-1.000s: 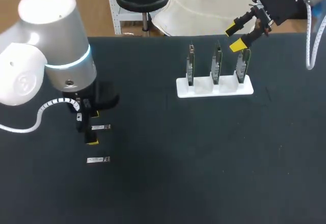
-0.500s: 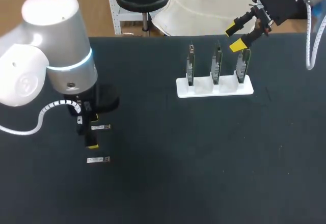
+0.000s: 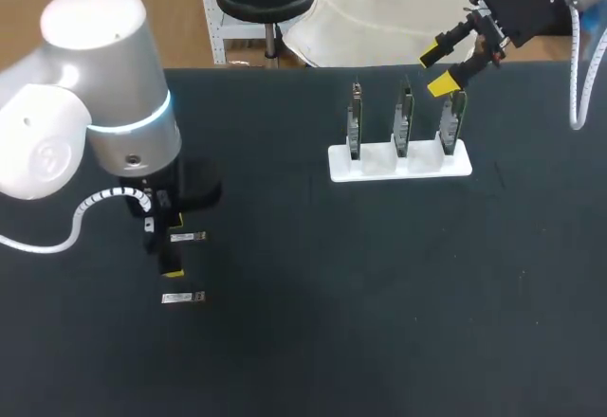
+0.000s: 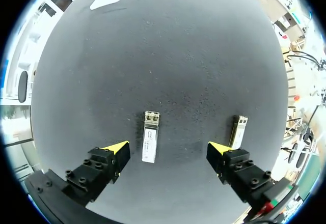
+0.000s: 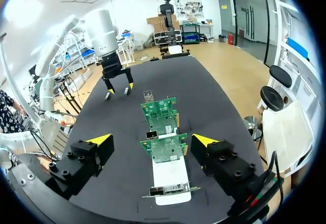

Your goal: Pick up the optical module with the left hand, and insert it into the network port with the right hand.

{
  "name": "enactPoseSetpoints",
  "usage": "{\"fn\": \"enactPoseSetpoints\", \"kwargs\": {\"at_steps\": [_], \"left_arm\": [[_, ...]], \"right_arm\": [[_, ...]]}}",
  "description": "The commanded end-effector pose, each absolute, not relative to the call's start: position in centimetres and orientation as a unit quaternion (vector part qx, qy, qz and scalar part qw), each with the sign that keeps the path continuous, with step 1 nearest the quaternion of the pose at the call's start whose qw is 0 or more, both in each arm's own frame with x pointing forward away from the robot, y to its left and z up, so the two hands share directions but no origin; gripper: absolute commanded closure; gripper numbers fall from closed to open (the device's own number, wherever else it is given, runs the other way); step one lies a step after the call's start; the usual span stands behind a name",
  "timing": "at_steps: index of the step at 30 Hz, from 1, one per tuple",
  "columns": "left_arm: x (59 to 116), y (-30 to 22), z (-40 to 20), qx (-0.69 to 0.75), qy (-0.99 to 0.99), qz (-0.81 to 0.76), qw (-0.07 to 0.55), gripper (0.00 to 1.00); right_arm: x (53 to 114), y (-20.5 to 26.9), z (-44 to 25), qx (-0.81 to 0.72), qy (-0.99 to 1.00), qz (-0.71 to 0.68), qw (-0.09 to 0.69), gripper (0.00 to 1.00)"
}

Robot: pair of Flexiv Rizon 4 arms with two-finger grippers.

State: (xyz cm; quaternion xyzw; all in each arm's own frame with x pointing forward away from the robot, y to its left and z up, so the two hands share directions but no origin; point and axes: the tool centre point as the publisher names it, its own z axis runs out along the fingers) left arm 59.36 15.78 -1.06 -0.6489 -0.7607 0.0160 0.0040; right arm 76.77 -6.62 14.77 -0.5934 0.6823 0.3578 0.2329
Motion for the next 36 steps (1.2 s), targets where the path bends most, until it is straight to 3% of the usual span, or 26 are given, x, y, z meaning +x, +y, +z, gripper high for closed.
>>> {"fn": "enactPoseSetpoints", "kwargs": {"at_steps": [1, 2, 4, 24, 36], "left_arm": [[59.5, 15.7, -1.2, -0.65, -0.76, 0.017, 0.004, 0.33], [59.6, 15.7, -1.3, -0.65, -0.76, 0.017, 0.003, 0.59], [59.6, 15.7, -1.3, -0.652, -0.758, 0.015, 0.004, 1.0], [60.1, 15.6, -1.2, -0.633, -0.774, 0.019, -0.015, 1.0], [65.4, 15.2, 3.7, -0.551, -0.821, 0.053, -0.14, 1.0]], "right_arm": [[76.6, -6.6, 14.8, -0.593, 0.683, 0.356, 0.234, 0.0], [76.6, -6.6, 14.8, -0.593, 0.683, 0.356, 0.234, 0.0], [76.6, -6.6, 14.8, -0.593, 0.683, 0.356, 0.234, 0.0], [76.6, -6.6, 14.8, -0.593, 0.683, 0.356, 0.234, 0.0], [76.6, -6.6, 14.8, -0.593, 0.683, 0.356, 0.234, 0.0]]}}
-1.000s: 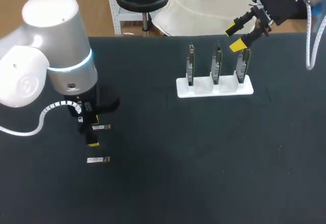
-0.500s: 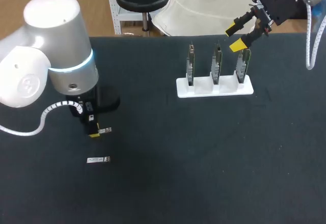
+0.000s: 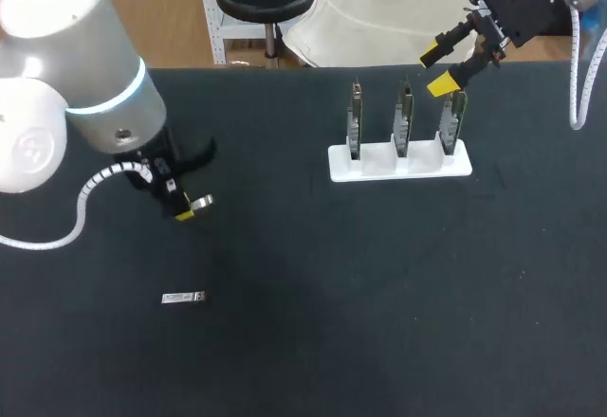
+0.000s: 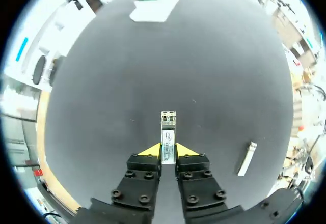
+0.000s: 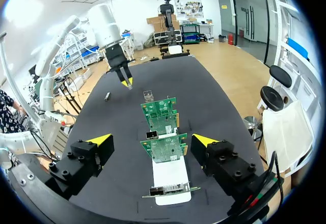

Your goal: Pick up the optical module with the left hand, and insert it into the network port with the right hand.

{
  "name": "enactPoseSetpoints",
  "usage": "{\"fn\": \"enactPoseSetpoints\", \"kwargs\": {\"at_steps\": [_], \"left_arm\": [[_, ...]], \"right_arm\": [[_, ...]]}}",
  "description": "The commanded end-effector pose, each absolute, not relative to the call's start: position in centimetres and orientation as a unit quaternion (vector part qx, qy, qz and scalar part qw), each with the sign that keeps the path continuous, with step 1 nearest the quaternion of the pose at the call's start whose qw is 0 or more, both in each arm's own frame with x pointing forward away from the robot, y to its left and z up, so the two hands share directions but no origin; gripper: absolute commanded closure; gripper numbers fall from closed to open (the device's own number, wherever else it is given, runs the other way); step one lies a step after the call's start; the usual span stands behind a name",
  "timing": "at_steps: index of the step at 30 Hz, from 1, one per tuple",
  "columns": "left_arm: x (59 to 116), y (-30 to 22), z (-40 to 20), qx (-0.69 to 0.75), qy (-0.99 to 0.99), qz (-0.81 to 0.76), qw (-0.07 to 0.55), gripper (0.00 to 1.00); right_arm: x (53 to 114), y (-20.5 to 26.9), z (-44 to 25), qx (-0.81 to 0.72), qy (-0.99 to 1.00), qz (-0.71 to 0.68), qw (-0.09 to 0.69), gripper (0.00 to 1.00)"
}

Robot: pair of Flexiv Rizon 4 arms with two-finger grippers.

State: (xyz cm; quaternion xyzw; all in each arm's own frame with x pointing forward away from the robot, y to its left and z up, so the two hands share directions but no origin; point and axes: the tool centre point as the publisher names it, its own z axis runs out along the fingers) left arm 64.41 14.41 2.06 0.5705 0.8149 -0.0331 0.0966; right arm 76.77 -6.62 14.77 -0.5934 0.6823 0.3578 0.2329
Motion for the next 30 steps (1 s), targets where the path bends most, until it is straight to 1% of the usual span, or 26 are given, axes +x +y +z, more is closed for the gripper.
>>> {"fn": "enactPoseSetpoints", "kwargs": {"at_steps": [1, 3, 5, 9, 11, 14, 18, 23, 30], "left_arm": [[66.6, 15.1, 4.9, 0.533, 0.826, -0.064, 0.17, 1.0], [68.0, 15.0, 6.4, 0.516, 0.828, -0.073, 0.204, 1.0], [70.2, 14.7, 8.9, 0.489, 0.827, -0.091, 0.261, 1.0], [73.4, 13.4, 12.4, 0.473, 0.81, -0.103, 0.332, 1.0], [75.2, 12.2, 14.7, 0.466, 0.793, -0.117, 0.376, 1.0], [77.2, 10.1, 17.5, 0.458, 0.768, -0.137, 0.426, 1.0], [79.1, 6.9, 20.3, 0.453, 0.735, -0.173, 0.474, 1.0], [80.3, 2.7, 22.8, 0.451, 0.691, -0.224, 0.518, 1.0], [80.6, -3.2, 24.8, 0.462, 0.637, -0.283, 0.548, 1.0]], "right_arm": [[76.6, -6.6, 14.8, -0.593, 0.683, 0.356, 0.234, 0.0], [76.6, -6.6, 14.8, -0.593, 0.683, 0.356, 0.234, 0.0], [76.6, -6.6, 14.8, -0.593, 0.683, 0.356, 0.234, 0.0], [76.6, -6.6, 14.8, -0.593, 0.683, 0.356, 0.234, 0.0], [76.6, -6.6, 14.8, -0.593, 0.683, 0.356, 0.234, 0.0], [76.6, -6.6, 14.8, -0.593, 0.683, 0.356, 0.234, 0.0], [76.6, -6.6, 14.8, -0.593, 0.683, 0.356, 0.234, 0.0], [76.6, -6.6, 14.8, -0.593, 0.683, 0.356, 0.234, 0.0], [76.6, -6.6, 14.8, -0.593, 0.683, 0.356, 0.234, 0.0]]}}
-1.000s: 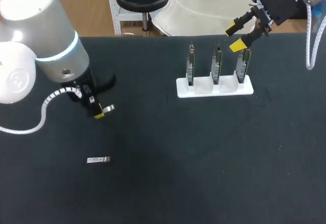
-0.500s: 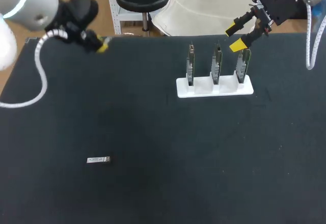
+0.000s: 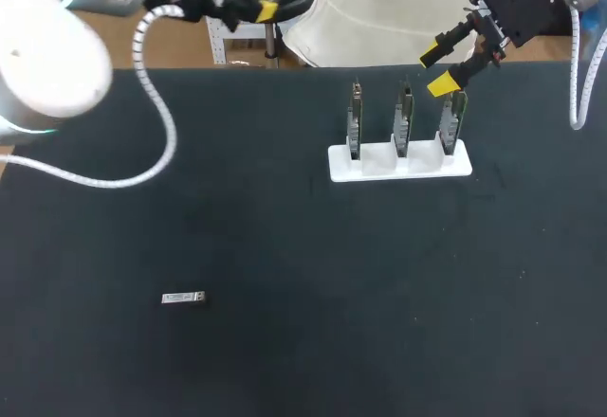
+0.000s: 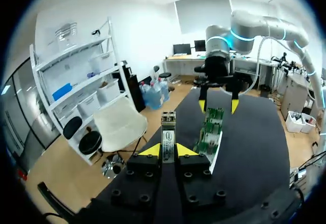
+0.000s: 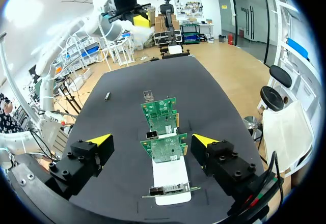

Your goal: Pick up the optical module with the left hand, and insert it into the network port with the right hand.

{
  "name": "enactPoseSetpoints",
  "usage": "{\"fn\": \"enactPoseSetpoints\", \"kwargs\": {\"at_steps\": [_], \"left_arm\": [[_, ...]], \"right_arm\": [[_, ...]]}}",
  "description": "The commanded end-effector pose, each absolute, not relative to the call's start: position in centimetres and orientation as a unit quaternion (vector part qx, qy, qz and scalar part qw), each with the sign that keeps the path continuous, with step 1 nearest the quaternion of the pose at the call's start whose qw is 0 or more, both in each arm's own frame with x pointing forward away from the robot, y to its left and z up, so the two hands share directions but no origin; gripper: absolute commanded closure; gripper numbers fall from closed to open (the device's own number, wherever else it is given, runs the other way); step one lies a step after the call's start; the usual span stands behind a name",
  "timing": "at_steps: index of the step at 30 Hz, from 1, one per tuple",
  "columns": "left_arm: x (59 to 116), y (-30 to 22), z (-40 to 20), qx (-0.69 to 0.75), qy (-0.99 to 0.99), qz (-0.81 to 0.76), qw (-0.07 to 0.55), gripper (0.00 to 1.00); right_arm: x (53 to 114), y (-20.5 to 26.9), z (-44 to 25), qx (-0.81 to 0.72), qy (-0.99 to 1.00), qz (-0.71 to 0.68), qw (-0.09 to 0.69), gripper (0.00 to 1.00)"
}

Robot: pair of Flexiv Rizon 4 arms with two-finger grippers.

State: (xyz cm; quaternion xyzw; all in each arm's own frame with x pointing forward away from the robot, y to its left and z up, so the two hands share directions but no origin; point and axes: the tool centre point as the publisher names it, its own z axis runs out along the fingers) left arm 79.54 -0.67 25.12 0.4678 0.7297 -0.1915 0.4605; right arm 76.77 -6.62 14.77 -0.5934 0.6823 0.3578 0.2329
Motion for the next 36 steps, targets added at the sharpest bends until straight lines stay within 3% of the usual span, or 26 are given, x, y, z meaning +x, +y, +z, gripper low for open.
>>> {"fn": "enactPoseSetpoints", "kwargs": {"at_steps": [1, 21, 36], "left_arm": [[80.7, -3.9, 24.9, 0.463, 0.632, -0.289, 0.549, 1.0], [79.1, -14.3, 23.5, 0.49, 0.555, -0.418, 0.526, 1.0], [78.0, -16.6, 21.5, 0.495, 0.55, -0.447, 0.502, 1.0]], "right_arm": [[76.6, -6.6, 14.8, -0.593, 0.683, 0.356, 0.234, 0.0], [76.6, -6.6, 14.8, -0.593, 0.683, 0.356, 0.234, 0.0], [76.6, -6.6, 14.8, -0.593, 0.683, 0.356, 0.234, 0.0]]}}
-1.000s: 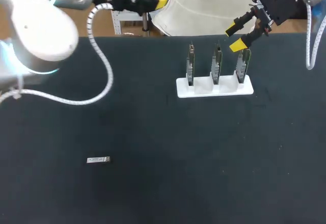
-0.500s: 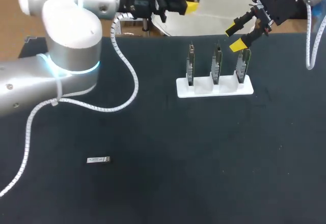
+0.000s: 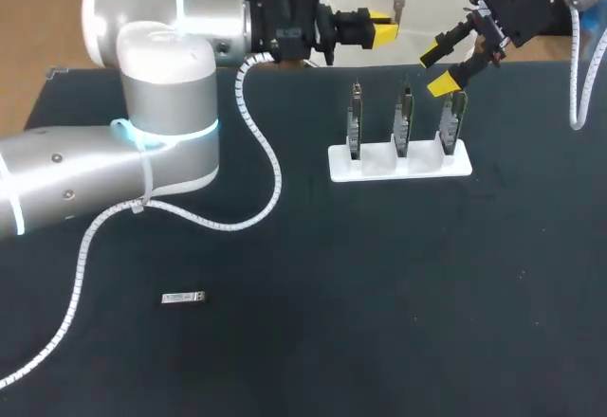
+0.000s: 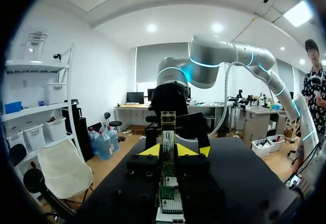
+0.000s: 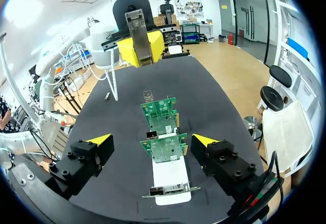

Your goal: Pick up the optical module with the left hand, and insert it into the network port with the right hand.

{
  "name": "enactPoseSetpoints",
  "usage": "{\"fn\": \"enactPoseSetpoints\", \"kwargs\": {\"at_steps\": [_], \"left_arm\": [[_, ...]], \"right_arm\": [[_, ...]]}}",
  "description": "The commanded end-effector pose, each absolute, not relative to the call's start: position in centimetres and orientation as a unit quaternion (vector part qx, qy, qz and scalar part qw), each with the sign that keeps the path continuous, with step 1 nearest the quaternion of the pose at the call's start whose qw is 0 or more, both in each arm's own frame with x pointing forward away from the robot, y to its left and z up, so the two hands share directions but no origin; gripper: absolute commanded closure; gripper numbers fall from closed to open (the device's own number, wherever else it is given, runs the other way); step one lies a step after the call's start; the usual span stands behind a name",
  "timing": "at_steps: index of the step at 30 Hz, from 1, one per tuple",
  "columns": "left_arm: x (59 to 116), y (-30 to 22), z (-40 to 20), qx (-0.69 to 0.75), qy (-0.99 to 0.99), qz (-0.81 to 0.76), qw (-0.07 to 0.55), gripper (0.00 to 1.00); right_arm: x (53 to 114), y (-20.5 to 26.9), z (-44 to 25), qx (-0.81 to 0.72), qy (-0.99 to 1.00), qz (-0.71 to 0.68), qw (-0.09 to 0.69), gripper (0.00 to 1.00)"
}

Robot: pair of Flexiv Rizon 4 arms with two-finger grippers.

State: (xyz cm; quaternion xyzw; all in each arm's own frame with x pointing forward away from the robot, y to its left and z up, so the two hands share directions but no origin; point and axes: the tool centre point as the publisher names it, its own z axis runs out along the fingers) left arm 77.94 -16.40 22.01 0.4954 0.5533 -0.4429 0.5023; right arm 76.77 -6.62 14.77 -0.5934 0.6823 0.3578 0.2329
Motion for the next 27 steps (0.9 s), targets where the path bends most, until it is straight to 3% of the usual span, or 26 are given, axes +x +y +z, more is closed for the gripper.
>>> {"fn": "enactPoseSetpoints", "kwargs": {"at_steps": [1, 27], "left_arm": [[77.9, -16.7, 21.4, 0.495, 0.55, -0.448, 0.501, 1.0], [75.7, -18.9, 19.0, 0.516, 0.534, -0.472, 0.474, 1.0]], "right_arm": [[76.6, -6.6, 14.8, -0.593, 0.683, 0.356, 0.234, 0.0], [76.6, -6.6, 14.8, -0.593, 0.683, 0.356, 0.234, 0.0]]}}
